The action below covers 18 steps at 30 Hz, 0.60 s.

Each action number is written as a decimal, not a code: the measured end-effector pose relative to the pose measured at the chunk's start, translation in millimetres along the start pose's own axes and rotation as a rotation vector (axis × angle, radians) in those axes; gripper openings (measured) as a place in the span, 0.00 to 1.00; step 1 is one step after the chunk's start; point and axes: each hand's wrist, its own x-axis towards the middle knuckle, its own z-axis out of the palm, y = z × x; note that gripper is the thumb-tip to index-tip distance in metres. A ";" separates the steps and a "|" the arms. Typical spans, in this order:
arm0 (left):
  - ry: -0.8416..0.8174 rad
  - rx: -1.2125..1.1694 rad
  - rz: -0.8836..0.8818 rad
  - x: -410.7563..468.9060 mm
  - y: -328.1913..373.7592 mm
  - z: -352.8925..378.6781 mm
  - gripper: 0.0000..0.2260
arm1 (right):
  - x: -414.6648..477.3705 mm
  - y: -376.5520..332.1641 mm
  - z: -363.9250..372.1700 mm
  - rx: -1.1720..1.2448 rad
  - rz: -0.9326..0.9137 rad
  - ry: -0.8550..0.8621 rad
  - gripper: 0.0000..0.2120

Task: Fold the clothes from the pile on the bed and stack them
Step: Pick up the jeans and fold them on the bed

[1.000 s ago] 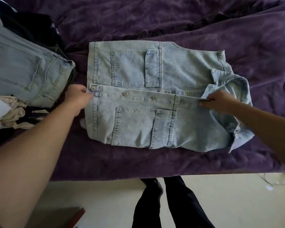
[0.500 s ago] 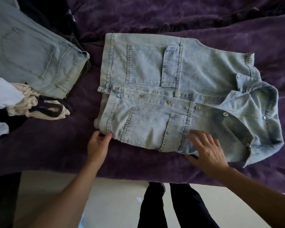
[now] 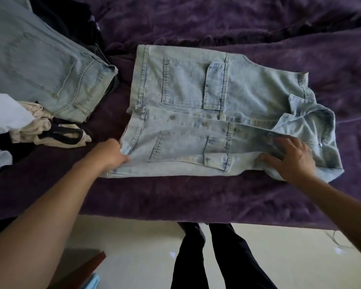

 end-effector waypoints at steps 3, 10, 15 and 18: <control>0.033 0.189 -0.078 -6.7 -3.5 17.6 0.21 | -17.0 16.4 -0.4 -0.096 0.101 0.042 0.41; 0.375 0.227 0.307 -18.3 56.2 62.5 0.14 | -48.4 67.2 -5.4 -0.008 0.465 -0.125 0.33; 0.177 0.259 0.608 -39.0 143.6 109.3 0.15 | -31.4 74.8 -17.0 0.035 0.349 -0.189 0.10; 0.114 0.313 0.679 -47.0 179.8 136.9 0.19 | 9.9 85.1 -40.3 0.291 0.442 -0.252 0.15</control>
